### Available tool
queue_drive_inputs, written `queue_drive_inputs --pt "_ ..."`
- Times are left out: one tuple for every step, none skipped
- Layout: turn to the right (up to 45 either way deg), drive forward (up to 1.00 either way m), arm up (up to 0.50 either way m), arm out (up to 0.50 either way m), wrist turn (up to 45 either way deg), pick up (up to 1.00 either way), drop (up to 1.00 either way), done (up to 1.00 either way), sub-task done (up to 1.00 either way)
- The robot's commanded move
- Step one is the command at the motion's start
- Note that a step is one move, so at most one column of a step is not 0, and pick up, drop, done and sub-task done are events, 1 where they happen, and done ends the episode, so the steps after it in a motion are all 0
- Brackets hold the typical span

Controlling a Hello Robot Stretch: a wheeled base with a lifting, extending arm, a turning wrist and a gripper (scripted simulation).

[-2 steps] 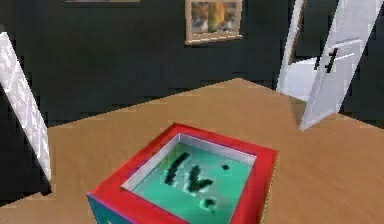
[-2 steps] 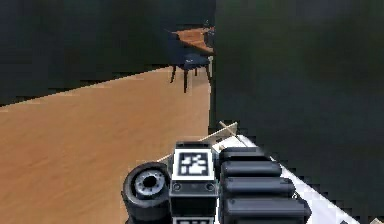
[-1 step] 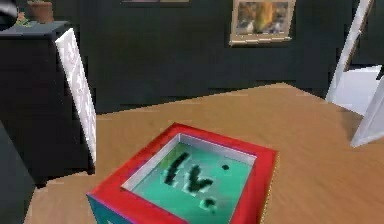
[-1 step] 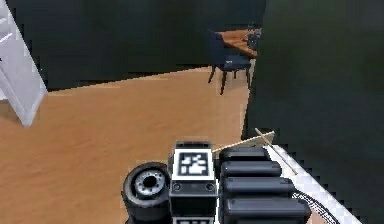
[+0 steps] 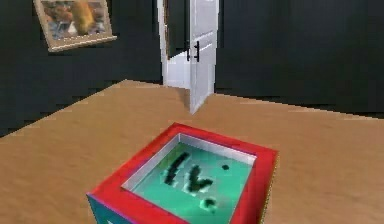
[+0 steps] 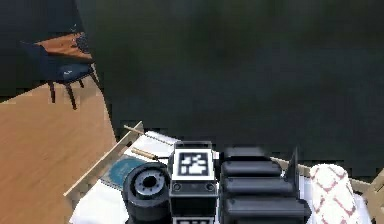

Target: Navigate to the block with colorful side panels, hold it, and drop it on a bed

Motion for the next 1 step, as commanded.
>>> queue_drive_inputs --pt "45.0 0.0 0.0 0.0 0.0 0.0 0.0 0.0 0.0"
